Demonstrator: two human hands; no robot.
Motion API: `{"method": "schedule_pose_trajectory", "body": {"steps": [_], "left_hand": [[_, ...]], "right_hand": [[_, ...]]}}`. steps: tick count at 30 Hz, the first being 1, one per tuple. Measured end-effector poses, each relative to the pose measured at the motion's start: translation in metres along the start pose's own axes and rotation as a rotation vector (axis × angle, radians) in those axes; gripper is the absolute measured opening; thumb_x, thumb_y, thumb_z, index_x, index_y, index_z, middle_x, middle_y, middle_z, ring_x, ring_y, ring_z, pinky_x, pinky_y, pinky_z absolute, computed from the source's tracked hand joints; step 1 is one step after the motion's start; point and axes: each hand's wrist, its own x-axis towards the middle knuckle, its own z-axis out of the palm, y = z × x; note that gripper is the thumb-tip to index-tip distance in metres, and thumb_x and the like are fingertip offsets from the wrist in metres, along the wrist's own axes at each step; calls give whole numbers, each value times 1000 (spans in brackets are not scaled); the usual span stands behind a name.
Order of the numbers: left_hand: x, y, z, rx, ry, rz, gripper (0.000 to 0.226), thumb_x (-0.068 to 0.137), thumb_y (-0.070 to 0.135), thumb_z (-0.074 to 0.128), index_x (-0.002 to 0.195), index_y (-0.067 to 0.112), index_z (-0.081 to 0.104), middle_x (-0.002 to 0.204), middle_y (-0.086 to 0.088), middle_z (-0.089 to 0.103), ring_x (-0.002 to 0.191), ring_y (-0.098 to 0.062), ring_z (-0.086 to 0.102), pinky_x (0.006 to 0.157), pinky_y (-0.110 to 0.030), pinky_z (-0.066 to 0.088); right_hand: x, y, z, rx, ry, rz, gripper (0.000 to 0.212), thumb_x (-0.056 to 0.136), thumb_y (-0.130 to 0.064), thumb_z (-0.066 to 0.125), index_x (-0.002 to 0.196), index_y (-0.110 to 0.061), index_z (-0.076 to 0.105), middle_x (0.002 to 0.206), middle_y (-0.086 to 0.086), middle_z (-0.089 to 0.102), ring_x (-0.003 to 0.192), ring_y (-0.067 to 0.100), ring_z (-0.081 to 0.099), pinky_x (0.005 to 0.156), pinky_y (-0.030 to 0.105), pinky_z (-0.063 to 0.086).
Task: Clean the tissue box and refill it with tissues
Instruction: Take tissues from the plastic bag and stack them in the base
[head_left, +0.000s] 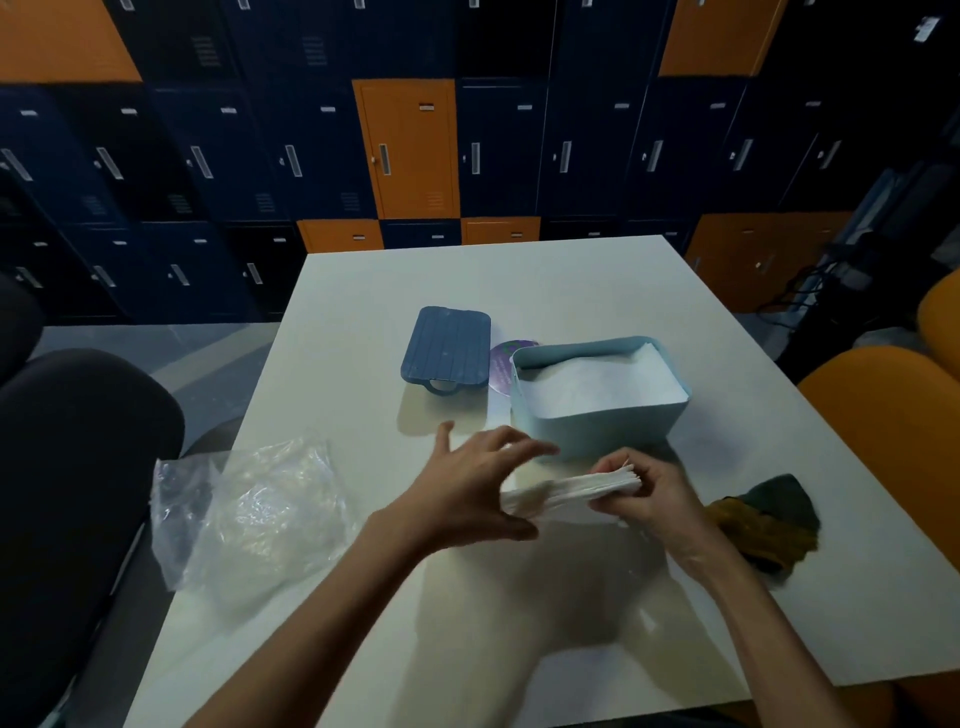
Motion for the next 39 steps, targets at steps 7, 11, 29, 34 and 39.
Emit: {"method": "schedule_pose_trajectory", "body": {"steps": [7,11,29,34,39], "left_hand": [[-11,-40,11,-254,101,-211,19,78,38,68,84,22,61,77,9,61,78,-17,54,66,-32,43],[-24,-44,25,-988,320,-176,8,80,14,75,82,9,68,81,-12,66,76,-10,59,71,-26,48],[-19,-18,64,-852,504,-229,22,95,29,56,115,21,52,99,9,63,89,-2,61,75,-21,50],[41,10,-8,-1098,520,-328,27,92,31,61,100,6,55,90,2,63,79,-13,63,69,-34,55],[95,8,-26,-1111,414,-475,33,90,38,62,87,5,56,73,-6,56,57,-12,60,53,-20,42]], "right_hand": [[1,2,-8,118,147,54,26,75,6,73,90,-14,66,90,7,68,86,21,61,67,26,53],[1,0,-8,159,175,16,26,77,4,72,95,-15,65,96,11,66,88,20,62,67,31,55],[-10,-3,-9,-42,213,-18,30,89,-6,64,113,-23,58,104,-9,67,96,4,64,76,17,51],[23,-66,-61,-17,328,-61,25,90,-13,63,115,-15,62,103,-4,69,93,11,67,75,29,55],[72,-88,-92,-153,376,73,31,91,-16,64,118,0,61,106,10,65,89,22,62,69,33,56]]}}
